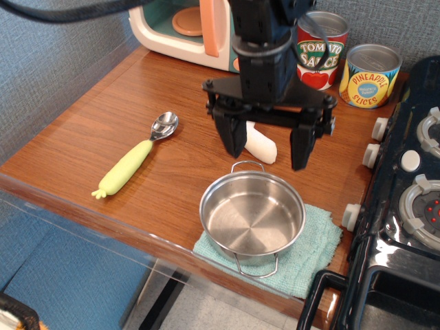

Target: Place the pot to the left of the spoon

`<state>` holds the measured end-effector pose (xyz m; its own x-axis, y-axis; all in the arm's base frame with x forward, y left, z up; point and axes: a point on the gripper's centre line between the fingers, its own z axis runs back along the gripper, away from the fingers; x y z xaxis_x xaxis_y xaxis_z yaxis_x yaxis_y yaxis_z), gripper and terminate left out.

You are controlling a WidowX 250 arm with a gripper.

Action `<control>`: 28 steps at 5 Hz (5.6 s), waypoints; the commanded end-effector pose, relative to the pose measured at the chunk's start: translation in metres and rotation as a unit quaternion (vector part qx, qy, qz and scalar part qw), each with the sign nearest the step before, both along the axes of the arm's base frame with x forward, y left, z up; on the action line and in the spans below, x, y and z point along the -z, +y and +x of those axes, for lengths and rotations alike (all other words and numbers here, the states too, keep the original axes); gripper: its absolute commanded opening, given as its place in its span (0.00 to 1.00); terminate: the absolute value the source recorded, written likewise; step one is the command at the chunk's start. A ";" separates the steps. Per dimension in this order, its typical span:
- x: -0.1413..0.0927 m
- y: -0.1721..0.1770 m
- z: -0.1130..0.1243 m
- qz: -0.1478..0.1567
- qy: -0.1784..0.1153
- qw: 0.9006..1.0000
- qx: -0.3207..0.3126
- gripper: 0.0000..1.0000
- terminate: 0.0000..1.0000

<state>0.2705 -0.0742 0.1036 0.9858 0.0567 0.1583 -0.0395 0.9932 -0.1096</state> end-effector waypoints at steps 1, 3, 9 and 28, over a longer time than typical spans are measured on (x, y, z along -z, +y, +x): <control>0.006 0.023 -0.014 0.027 -0.011 0.999 -0.025 1.00 0.00; 0.046 0.045 -0.026 0.082 0.017 0.995 -0.057 1.00 0.00; 0.047 0.040 -0.011 0.061 0.021 0.995 -0.078 0.00 0.00; -0.005 0.243 0.033 0.072 0.011 0.994 -0.078 1.00 0.00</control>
